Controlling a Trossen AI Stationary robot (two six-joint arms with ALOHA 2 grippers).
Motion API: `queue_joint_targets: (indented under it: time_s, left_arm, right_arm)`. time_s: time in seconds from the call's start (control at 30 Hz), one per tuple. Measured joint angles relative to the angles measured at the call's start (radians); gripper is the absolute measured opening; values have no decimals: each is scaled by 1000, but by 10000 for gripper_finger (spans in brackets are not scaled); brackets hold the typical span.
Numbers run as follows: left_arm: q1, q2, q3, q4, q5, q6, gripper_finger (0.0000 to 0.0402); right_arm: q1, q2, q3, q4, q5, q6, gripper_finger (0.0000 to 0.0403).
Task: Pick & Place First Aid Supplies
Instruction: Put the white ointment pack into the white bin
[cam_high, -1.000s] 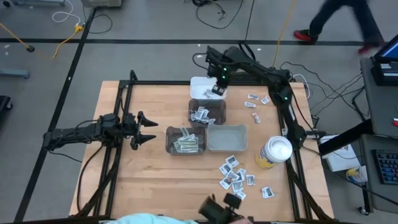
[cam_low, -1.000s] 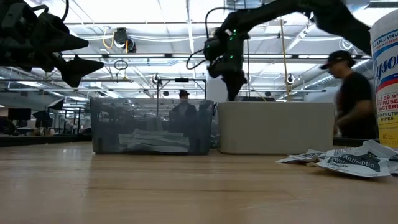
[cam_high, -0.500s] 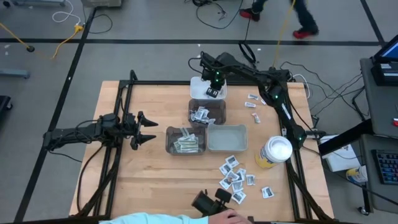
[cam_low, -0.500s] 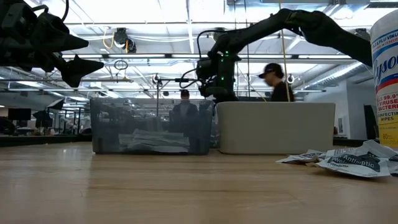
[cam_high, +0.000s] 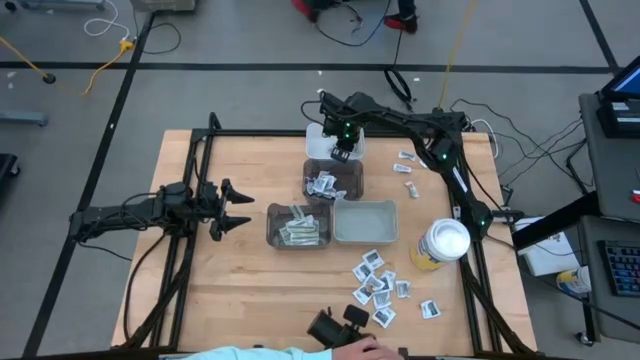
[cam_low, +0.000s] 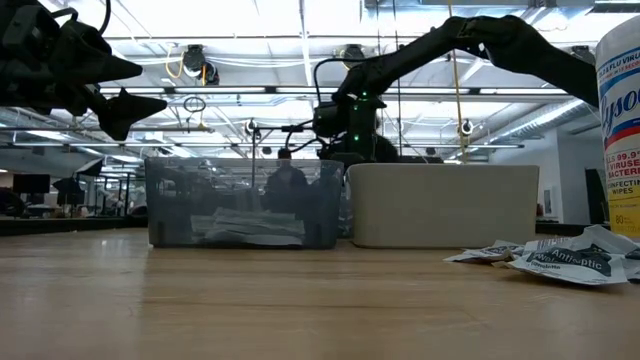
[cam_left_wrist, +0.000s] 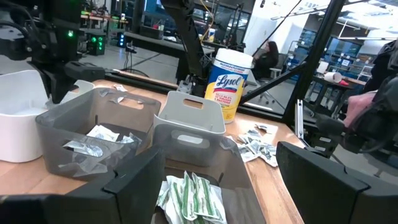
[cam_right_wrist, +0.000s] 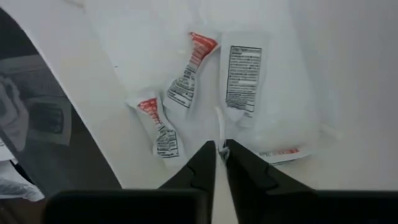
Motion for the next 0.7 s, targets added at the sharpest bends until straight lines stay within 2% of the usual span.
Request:
queue_joint_targets:
  time_s: [0.23,0.37,0.5,0.7]
  left_arm:
    - [0,0,0,0,0,0,310]
    - [0,0,0,0,0,0,310]
    - [0,0,0,0,0,0,310]
    - [0,0,0,0,0,0,310]
  right_arm:
    - [-1,0,0,0,1,-13,128]
    - [-1,0,0,7,2,-71,167]
    - [-7,-32,-1,14,24,-93,183]
    - [-14,-101,0,11,87,-23,179]
